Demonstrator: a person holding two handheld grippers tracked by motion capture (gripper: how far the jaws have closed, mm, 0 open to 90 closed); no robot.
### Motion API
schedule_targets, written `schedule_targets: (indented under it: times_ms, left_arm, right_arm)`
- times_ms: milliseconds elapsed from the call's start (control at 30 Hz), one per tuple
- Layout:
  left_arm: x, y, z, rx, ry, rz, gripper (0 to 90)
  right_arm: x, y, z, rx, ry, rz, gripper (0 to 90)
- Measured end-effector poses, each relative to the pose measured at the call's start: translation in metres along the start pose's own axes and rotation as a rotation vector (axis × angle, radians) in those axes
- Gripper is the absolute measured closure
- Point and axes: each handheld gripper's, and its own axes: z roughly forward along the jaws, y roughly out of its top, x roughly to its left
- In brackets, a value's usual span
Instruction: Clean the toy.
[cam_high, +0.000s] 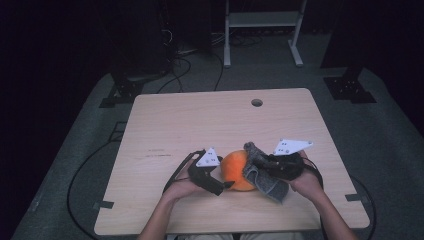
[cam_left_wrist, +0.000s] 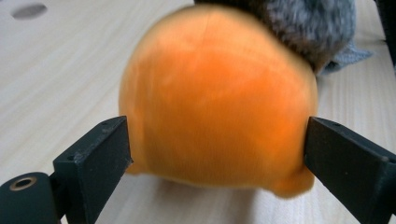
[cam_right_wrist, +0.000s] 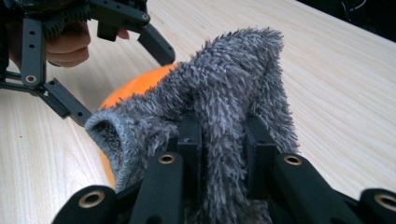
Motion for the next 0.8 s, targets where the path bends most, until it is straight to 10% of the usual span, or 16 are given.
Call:
schedule_targets:
  times_ms: [300, 567, 800]
  left_arm:
    - [-0.007, 0.005, -0.004, -0.075, 0.012, 0.054, 27.7]
    - [-0.014, 0.013, 0.000, -0.093, 0.012, 0.086, 25.8]
    - [-0.007, 0.006, 0.006, -0.092, -0.003, 0.006, 14.5]
  right_arm:
    - [-0.003, -0.012, -0.019, 0.020, -0.064, 0.013, 72.0]
    - [0.033, 0.031, -0.008, 0.031, -0.011, -0.177, 71.7]
    - [0.022, 0.024, -0.002, 0.070, -0.020, -0.152, 71.6]
